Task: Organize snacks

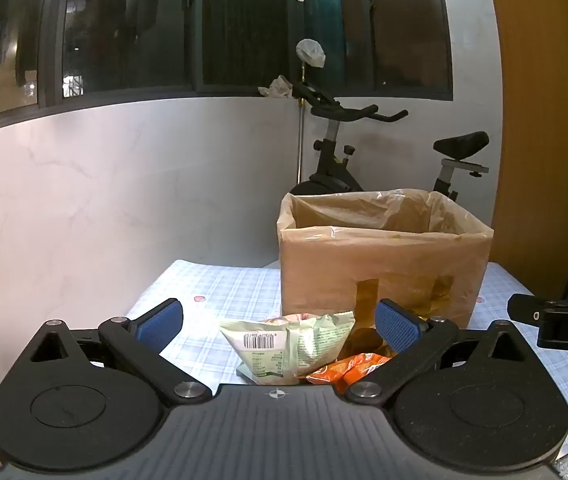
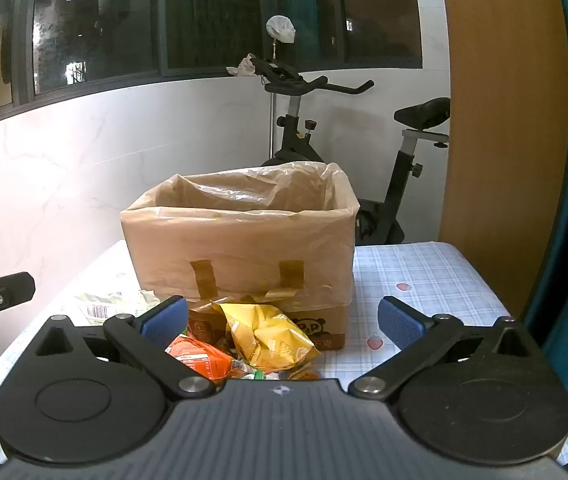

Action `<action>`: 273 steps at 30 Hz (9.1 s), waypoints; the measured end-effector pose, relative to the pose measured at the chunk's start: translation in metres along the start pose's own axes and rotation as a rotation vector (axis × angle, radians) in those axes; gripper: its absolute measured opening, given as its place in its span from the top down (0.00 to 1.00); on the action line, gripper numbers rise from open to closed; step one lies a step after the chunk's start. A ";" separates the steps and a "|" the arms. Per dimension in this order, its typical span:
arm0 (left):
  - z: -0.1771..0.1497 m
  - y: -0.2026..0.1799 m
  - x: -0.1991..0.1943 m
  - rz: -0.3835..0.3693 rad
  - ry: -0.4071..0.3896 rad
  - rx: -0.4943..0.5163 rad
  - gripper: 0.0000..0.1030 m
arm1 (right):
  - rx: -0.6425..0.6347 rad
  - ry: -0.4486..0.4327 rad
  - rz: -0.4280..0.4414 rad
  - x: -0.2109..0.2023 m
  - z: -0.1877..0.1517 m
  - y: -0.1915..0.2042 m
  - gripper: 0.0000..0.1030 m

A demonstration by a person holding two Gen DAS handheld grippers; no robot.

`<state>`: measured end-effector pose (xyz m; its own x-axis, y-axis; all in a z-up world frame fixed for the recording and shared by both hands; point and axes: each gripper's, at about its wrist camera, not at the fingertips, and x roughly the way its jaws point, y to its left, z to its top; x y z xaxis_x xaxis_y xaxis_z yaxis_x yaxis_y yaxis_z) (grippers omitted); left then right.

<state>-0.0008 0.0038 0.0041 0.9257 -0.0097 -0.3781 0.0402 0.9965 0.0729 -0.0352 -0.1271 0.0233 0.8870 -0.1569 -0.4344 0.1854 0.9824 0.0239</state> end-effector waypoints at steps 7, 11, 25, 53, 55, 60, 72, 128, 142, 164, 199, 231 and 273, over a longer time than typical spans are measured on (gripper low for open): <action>0.000 -0.001 0.000 0.003 -0.001 0.004 0.00 | -0.006 -0.001 0.004 -0.001 0.001 0.000 0.00; 0.000 -0.001 0.000 0.004 0.000 0.003 0.00 | -0.007 0.000 0.003 -0.001 0.001 0.000 0.00; -0.001 -0.002 0.001 0.008 0.001 -0.004 0.00 | -0.007 0.002 0.004 -0.001 0.001 0.000 0.00; -0.004 -0.003 0.001 0.005 0.007 -0.009 0.00 | -0.007 0.004 0.003 -0.002 0.001 -0.001 0.00; -0.004 -0.004 0.001 0.004 0.007 -0.009 0.00 | -0.007 0.004 0.002 0.001 0.000 0.001 0.00; -0.004 -0.003 0.001 0.005 0.008 -0.009 0.00 | -0.007 0.004 0.003 0.001 0.000 0.001 0.00; -0.006 -0.001 0.002 0.013 0.013 -0.018 0.00 | -0.001 0.010 -0.001 0.005 -0.007 -0.002 0.00; -0.092 0.028 0.113 -0.073 0.312 -0.056 0.12 | 0.024 0.376 0.347 0.148 -0.106 0.017 0.22; -0.094 0.021 0.132 -0.125 0.340 -0.022 0.12 | 0.038 0.274 0.300 0.126 -0.090 -0.001 0.37; -0.111 0.008 0.173 -0.162 0.401 0.003 0.21 | 0.070 0.275 0.291 0.132 -0.097 -0.007 0.38; -0.084 0.021 0.098 -0.178 0.308 -0.009 0.26 | 0.106 0.276 0.289 0.117 -0.091 -0.006 0.43; -0.076 0.027 0.067 -0.185 0.231 -0.039 0.26 | 0.095 0.228 0.274 0.083 -0.076 -0.008 0.44; -0.048 0.035 0.051 -0.185 0.128 -0.071 0.26 | 0.052 0.116 0.314 0.086 -0.041 0.006 0.45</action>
<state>0.0297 0.0417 -0.0569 0.8495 -0.1870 -0.4933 0.1746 0.9820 -0.0716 0.0247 -0.1308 -0.0511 0.8505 0.1685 -0.4982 -0.0658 0.9739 0.2172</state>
